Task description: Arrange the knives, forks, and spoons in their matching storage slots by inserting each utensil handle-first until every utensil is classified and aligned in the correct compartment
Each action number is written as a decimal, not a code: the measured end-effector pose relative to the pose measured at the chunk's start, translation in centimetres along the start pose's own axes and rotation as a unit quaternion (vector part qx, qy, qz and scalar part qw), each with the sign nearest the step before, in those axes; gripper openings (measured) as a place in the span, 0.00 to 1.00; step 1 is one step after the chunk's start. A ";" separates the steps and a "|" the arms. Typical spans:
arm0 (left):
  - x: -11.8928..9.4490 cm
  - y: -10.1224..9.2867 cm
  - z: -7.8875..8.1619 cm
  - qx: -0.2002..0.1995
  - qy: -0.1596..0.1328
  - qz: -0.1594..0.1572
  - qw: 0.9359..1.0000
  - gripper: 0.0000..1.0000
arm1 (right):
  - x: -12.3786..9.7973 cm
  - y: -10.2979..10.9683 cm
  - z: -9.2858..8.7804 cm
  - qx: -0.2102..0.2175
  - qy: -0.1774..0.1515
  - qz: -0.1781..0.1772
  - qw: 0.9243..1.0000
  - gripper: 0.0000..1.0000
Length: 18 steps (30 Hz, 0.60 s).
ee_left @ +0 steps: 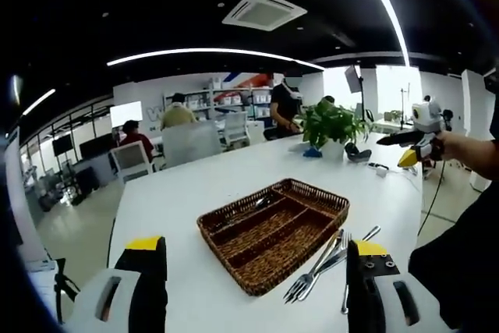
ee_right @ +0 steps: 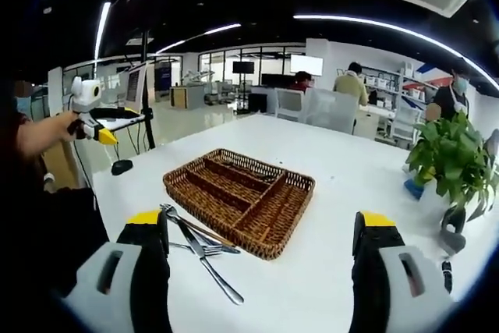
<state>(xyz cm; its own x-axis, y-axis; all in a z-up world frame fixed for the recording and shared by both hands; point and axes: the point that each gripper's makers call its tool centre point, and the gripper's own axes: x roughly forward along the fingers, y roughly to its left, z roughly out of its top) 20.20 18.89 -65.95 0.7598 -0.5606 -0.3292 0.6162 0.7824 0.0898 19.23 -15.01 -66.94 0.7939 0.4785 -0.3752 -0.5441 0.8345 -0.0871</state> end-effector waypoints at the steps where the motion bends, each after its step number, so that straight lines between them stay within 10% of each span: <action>1: -0.1 0.0 0.1 -0.001 -0.003 0.000 1.000 1.00 | 0.1 0.1 -0.1 -0.006 0.004 0.003 1.000 0.99; 18: -0.9 0.1 0.2 -0.005 -0.012 0.008 1.000 1.00 | 2.2 0.3 -0.2 -0.073 0.031 0.057 0.995 0.99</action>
<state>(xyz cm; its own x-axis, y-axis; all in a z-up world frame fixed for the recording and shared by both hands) 19.64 19.40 -65.51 0.7748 -0.5536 -0.3053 0.6014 0.7943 0.0860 20.72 -13.76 -67.98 0.7088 0.5459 -0.4468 -0.6668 0.7253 -0.1716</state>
